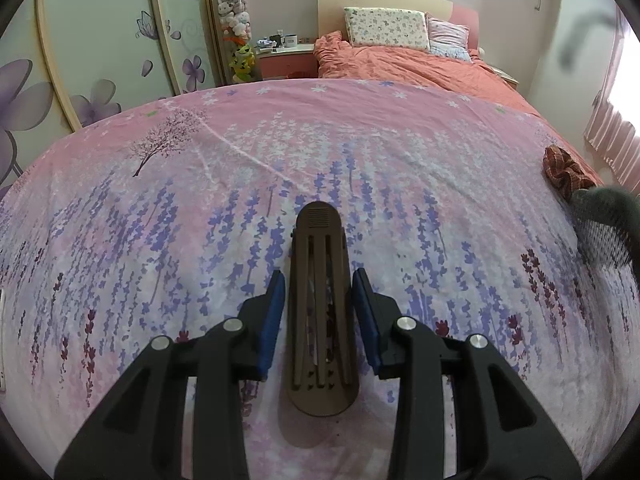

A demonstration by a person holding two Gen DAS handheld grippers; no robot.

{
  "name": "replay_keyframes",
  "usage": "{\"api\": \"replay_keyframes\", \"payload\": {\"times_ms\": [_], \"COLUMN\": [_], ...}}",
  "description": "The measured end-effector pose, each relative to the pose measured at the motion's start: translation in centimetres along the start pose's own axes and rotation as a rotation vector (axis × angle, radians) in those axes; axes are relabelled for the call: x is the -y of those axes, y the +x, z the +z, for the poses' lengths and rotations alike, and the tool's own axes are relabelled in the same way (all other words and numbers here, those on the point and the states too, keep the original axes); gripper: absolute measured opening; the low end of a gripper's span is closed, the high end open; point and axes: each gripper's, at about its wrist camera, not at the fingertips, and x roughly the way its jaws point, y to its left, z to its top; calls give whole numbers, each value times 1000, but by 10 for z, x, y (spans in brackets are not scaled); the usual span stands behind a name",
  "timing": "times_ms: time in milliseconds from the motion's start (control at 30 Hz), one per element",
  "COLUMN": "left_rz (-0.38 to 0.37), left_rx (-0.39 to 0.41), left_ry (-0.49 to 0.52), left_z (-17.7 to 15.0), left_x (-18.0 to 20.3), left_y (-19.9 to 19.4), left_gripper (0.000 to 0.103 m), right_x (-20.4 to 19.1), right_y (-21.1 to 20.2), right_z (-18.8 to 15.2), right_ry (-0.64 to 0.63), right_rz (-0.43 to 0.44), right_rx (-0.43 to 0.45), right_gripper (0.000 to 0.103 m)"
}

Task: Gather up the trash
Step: 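Grasp the black mesh pad with the right tool while the left tool holds the clip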

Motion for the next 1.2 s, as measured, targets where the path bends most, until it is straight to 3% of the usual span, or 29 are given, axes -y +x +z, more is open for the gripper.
{"api": "replay_keyframes", "payload": {"times_ms": [167,467,533,567,600,733,867,1200], "left_rz": [1,0,0,-1,-1,-3,-6,-10], "left_rx": [0,0,0,0,0,0,0,0], "left_ry": [0,0,0,0,-1,-4,-7,-10], "left_z": [0,0,0,0,0,-1,-2,-2], "left_x": [1,0,0,0,1,1,0,-2], "left_y": [0,1,0,1,0,1,1,1], "left_gripper": [37,38,38,38,38,38,38,38], "right_x": [-23,-27,-27,-27,-26,-24,-30,-59], "right_y": [-11,14,11,10,8,4,11,38], "right_z": [10,-14,-18,-20,-21,-23,-27,-24], "right_ry": [-27,-47,-43,-35,-23,24,67,-27], "right_rz": [71,129,145,145,145,167,116,-30], "right_rx": [79,-81,-99,-103,-97,-95,-126,-121], "right_gripper": [12,13,27,51,68,72,73,79]}}
